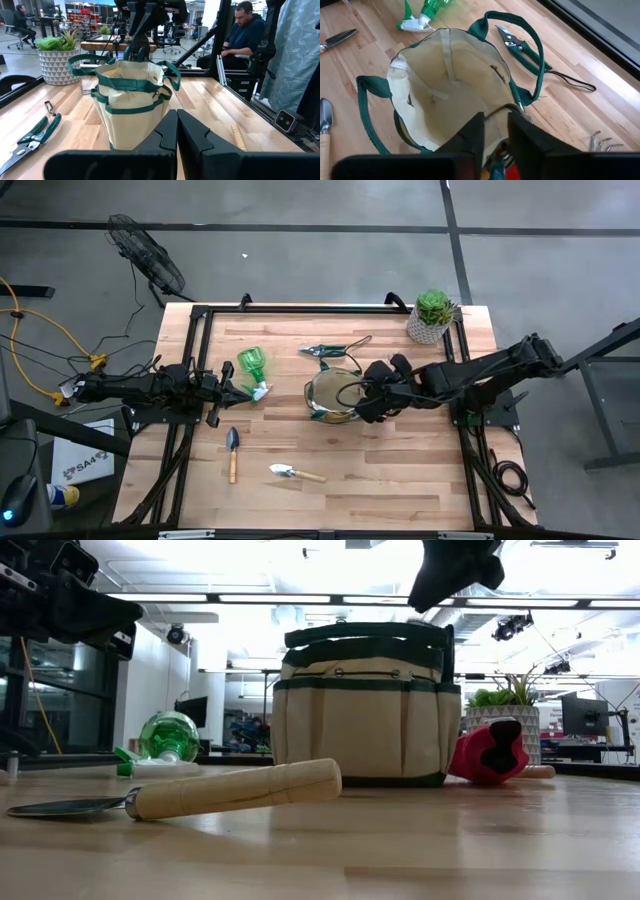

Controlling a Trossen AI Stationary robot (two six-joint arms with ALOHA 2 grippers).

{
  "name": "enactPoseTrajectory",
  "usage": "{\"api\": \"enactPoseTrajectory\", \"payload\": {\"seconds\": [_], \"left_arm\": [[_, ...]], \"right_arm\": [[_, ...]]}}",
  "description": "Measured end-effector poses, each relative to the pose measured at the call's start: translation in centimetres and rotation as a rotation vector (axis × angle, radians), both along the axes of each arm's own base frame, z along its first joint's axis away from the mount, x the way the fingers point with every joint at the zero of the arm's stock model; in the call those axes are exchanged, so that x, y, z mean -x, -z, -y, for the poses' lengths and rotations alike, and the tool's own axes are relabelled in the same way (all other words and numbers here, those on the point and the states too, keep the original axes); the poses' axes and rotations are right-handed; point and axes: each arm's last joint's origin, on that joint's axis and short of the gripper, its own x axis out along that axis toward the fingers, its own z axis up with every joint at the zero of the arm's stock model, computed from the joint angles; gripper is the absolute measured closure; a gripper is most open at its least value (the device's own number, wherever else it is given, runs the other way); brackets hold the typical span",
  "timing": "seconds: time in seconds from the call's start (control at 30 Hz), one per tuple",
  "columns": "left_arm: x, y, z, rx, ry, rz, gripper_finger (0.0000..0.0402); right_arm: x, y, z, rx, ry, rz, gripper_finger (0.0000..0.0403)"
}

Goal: Pick & Place Garden tools in Gardening bag
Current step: Put the bottom green shear scissors into the gardening bag, then put the brown hand rake into the gardening bag

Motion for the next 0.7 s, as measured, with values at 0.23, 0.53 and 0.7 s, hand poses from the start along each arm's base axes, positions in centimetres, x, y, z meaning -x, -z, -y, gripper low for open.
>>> {"api": "enactPoseTrajectory", "payload": {"seconds": [0.23,0.53,0.7], "left_arm": [[0.0,0.0,0.0,0.0,0.0,0.0,0.0402],[0.0,0.0,0.0,0.0,0.0,0.0,0.0402],[0.0,0.0,0.0,0.0,0.0,0.0,0.0402]], "right_arm": [[0.8,-0.8,0.2,-0.007,0.007,0.02,0.0254],[4.9,-2.3,1.4,-0.041,0.189,0.008,0.0258],[7.3,-1.9,2.1,-0.049,0.389,-0.095,0.0258]]}}
